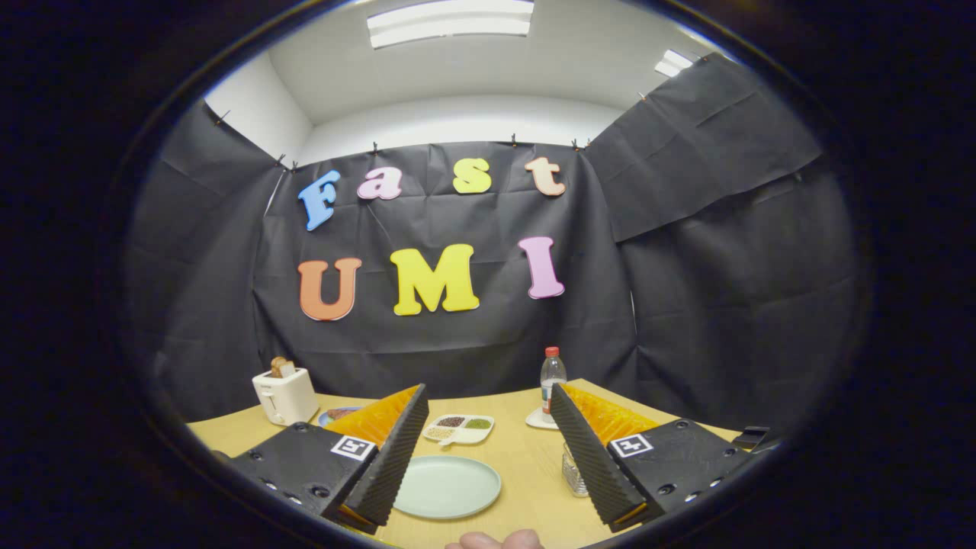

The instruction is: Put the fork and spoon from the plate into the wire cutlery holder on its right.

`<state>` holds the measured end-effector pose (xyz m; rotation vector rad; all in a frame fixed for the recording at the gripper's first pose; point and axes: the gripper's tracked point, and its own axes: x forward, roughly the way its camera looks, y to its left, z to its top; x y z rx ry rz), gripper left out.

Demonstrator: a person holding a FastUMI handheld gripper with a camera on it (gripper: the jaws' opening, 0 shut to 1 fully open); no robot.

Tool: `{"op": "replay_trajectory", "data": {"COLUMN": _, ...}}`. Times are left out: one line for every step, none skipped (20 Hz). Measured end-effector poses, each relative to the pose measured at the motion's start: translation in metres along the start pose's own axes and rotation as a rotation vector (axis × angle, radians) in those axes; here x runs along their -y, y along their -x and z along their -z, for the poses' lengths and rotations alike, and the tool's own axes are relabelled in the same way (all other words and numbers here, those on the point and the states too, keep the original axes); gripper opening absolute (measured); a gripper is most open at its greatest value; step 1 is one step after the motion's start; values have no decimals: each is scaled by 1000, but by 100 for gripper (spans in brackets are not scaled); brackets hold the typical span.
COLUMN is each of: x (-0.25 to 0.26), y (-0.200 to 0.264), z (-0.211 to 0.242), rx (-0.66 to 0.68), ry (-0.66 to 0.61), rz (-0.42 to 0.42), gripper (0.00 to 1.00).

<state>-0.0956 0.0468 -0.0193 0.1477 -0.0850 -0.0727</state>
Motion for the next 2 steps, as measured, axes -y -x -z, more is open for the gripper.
{"op": "replay_trajectory", "data": {"x": -1, "y": 0, "z": 0, "rx": 1, "ry": 5, "rz": -1, "gripper": 96}}
{"op": "replay_trajectory", "data": {"x": -3, "y": 0, "z": -1, "rx": 3, "ry": 9, "rz": -2, "gripper": 96}}
